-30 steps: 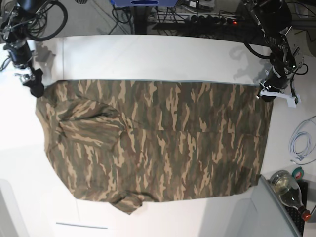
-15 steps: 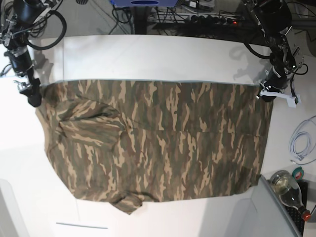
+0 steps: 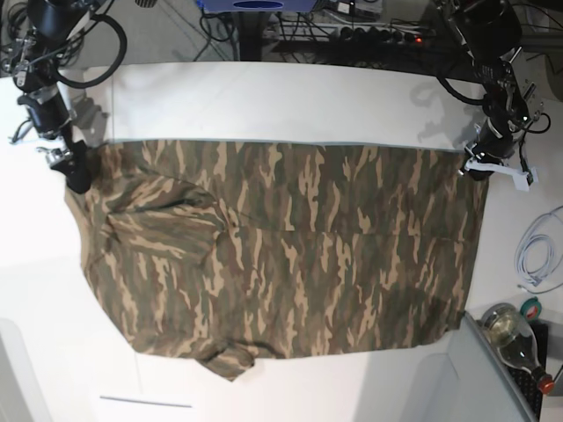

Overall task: Layout the t-shirt on the table in an organized manner, then fold the t-shirt properly
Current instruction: 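Pull the shirt edge further with both grippers, then release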

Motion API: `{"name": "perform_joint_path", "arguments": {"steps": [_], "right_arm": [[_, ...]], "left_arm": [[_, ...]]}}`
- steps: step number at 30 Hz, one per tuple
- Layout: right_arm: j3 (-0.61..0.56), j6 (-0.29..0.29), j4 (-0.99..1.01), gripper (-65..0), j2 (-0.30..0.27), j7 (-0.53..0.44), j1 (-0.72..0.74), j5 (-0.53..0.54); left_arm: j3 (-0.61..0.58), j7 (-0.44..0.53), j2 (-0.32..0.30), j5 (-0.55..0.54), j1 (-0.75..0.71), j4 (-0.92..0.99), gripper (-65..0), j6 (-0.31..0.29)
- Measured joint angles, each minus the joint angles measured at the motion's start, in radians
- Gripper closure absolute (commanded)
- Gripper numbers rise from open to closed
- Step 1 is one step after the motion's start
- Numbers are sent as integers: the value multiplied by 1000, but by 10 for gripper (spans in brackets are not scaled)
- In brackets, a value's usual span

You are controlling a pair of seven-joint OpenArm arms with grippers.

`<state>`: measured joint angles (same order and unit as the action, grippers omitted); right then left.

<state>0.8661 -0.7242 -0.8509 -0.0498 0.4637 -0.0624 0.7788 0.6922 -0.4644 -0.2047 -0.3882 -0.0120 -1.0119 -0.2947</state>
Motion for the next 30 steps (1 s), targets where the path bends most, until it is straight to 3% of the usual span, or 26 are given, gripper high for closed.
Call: {"name": "perform_joint_path", "arguments": {"steps": [3, 7, 12, 13, 17, 19, 23, 30], "right_arm": [[0, 0, 0, -456, 0, 0, 0, 0], [-9, -5, -1, -242, -4, 37, -2, -60], [-9, -4, -2, -20, -5, 43, -2, -65], [-9, -4, -3, 0, -5, 44, -2, -65], [-9, -5, -3, 0, -10, 46, -6, -64], [-10, -3, -21, 0, -15, 109, -19, -55], [-10, 32, -155, 0, 6, 193, -126, -51], [-7, 72, -347, 0, 53, 236, -230, -107]], "left_arm": [[0, 0, 0, 0, 0, 0, 0, 0], [0, 1, 0, 0, -4, 0, 0, 0], [0, 8, -1, -2, -22, -8, 0, 0], [0, 7, -1, -1, -21, -8, 0, 0], [-2, 4, 0, -2, -59, -43, 0, -1], [-2, -13, 3, 0, -108, -98, 0, 3], [5, -109, 2, 13, -195, -209, 0, 8], [40, -108, 21, 3, -253, -257, 0, 3]]}}
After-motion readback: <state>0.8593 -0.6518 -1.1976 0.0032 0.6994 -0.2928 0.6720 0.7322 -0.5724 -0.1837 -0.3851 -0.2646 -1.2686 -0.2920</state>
